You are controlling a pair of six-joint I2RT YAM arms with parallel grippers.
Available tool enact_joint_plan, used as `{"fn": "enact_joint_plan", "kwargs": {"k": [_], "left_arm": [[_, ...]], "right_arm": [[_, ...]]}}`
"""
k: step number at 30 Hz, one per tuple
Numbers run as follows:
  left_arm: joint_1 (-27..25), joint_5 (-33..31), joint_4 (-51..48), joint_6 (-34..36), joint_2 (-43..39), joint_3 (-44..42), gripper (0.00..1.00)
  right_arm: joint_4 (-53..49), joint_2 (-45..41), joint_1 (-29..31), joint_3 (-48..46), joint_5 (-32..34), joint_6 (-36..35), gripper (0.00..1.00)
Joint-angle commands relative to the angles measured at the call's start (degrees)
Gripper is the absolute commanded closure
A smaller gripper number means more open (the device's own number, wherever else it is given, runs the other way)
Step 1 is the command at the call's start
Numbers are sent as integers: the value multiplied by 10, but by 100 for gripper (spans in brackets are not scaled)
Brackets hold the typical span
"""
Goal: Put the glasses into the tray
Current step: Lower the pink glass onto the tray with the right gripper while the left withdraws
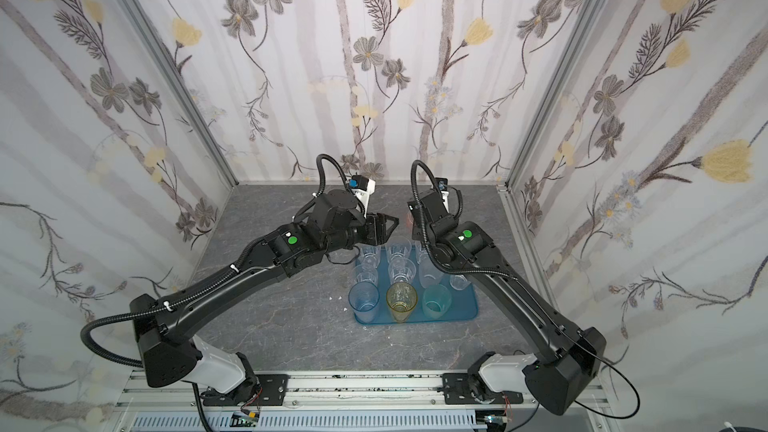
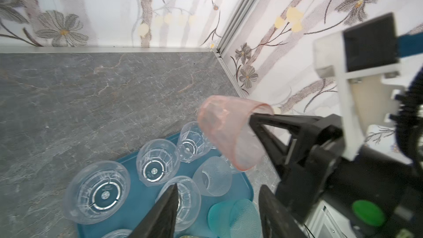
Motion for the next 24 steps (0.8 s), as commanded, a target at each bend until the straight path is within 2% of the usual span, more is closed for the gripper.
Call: {"fn": "enact_joint_plan", "kwargs": {"k": [1,4,7,10,14,19,24], "left_arm": [[14,-72,20,55,-25,-38,39],[42,-103,63,78,-67,-103,36],[82,-102,118,71,-113,-192,34],[113,-95,162,55,-153,-253,33],[137,-85,183,51,-170,-290,33],[159,-86,187,57,-193,-324,33],[174,-88,194,49,-217,-353,33]], "right_arm": [[-87,-57,-38,-34,-30,14,96],[-167,-128,-90,-78,-84,28,96],[-251,-179,-140,-116,-127,40,97],[-292,-209,-168,-159,-153,51,99],[-263,-220,-195,-222,-185,56,99],[-168,-190,-221,-299,-194,49,100],[-106,-148,-250,-318,-199,46,100]]}}
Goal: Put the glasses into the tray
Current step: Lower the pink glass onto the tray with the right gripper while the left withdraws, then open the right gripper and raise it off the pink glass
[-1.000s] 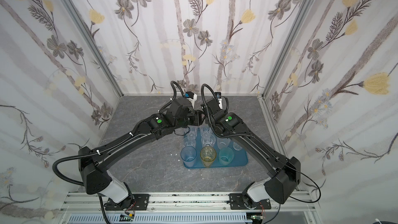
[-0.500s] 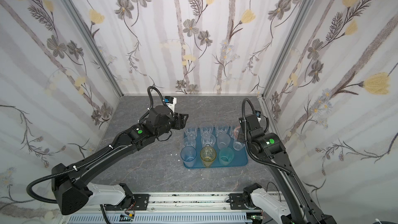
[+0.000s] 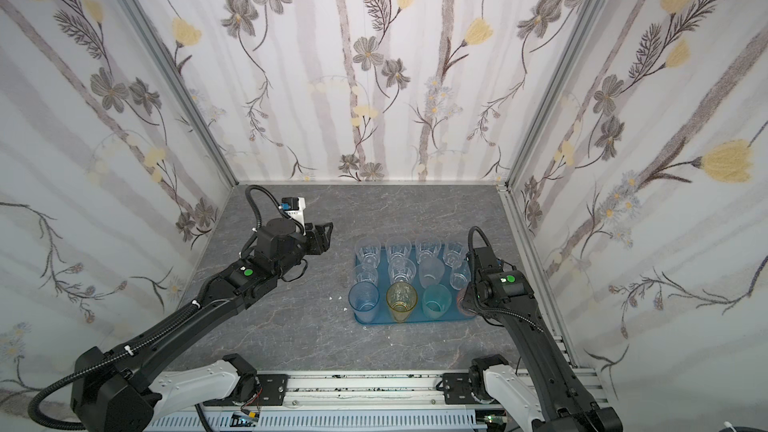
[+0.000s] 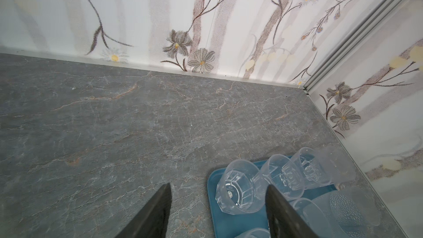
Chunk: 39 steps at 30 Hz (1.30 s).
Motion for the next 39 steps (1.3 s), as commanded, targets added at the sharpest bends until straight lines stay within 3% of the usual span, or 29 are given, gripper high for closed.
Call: {"fn": "enact_joint_plan", "kwargs": {"k": [1,13,18,20,26,33,36,39], "left_arm": [[5,-5,31,-10,-11,-11,33],[11,-7,38,-11,-28,-26,33],[12,-20,38,-10,-43,-39,33],[13,-21,38,-9,-47,-41,33],[16,-31,37,-10,-65,-57,32],[18,-68,36,-17,-92,-84,31],[18,-135,56,-2,-115,-121,22],[18,-164,152,63,-126,-184,9]], "right_arm": [[83,23,-12,-13,-5,1,100],[166,113,-61,-57,-37,12,99],[175,111,-76,-64,-42,18,97],[172,119,-84,-64,-50,16,91],[138,90,-88,-44,-46,18,56],[83,30,-98,91,5,-11,43],[212,-11,-123,104,40,-43,32],[469,-52,-128,1,61,-102,19]]}}
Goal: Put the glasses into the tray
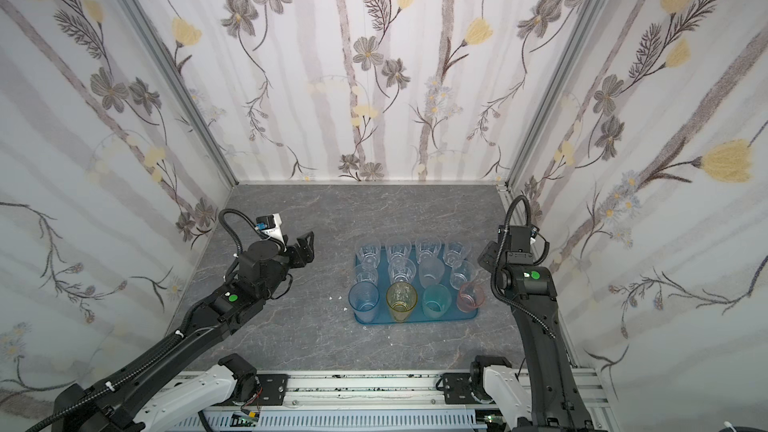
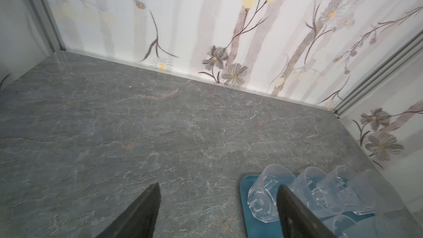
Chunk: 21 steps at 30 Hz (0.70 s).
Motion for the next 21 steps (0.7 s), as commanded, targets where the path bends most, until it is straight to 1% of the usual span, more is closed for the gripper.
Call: {"fn": "enact_joint_plan", "kwargs": {"k": [1,2,3,4,6,8,10,12,17,18,20,21], "left_arm": [[1,-59,136,81,-6,-63,8],[2,-67,172,107,-3,-81,5],[5,-90,202,123,0,-94,3],[14,-126,236,139,9,-107,1],[53,-171,303,177,42,-127,0],[91,-242,369,183,100,-137,0],[111,-258,423,198,143,-145,0],[125,-252,525,216,190,-175,0],[153,-179,595,207,286,-188,0],[159,-164,613,213,303,-190,0],[163,-136,636,250,332,-182,0],[167,-112,644,265,339,-182,0]], "right_arm": [[323,-23,-1,-116,35,-83,18],[400,-24,-2,-157,43,-100,18],[443,-21,-2,-181,59,-108,18],[479,-16,-4,-202,74,-113,18],[534,-11,-5,-236,92,-126,17],[613,-7,-6,-287,88,-137,17],[680,3,-6,-325,86,-136,17],[741,23,-6,-352,80,-144,17],[869,107,-6,-385,52,-153,18],[881,119,-5,-385,45,-155,18],[880,131,-5,-376,40,-157,17],[901,135,-5,-381,39,-157,17]]}}
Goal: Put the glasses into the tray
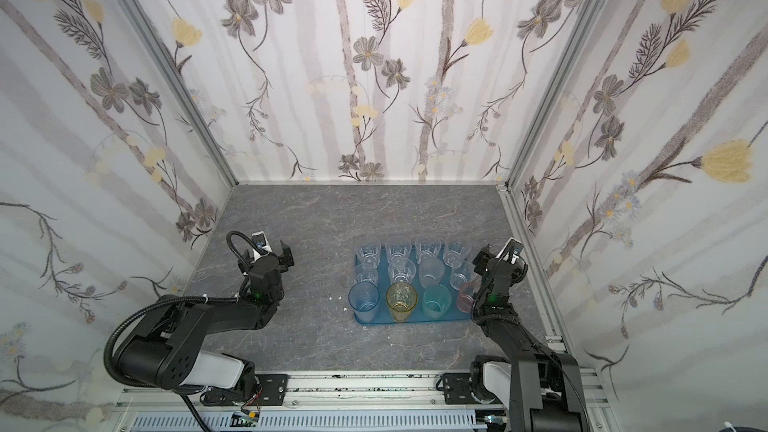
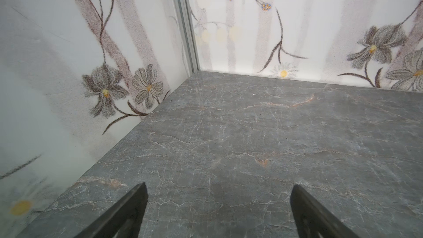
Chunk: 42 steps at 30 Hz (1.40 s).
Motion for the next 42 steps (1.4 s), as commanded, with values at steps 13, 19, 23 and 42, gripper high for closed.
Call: {"fn": "enact_joint_plan", "kwargs": {"k": [13,19,23,42], "left_arm": [[103,182,190,-36,33,-47,0],[115,187,228,-46,66,-51,0],[133,207,222,-64,64,-51,0],[134,235,221,-55,63,-50,0]], "right_arm": [[225,64,21,-14,-22,-60,5],[252,101,54,-3,-25,-105,0],[309,114,48,-30,-41,-101,0],[365,123,52,-54,-38,-108,0]]}}
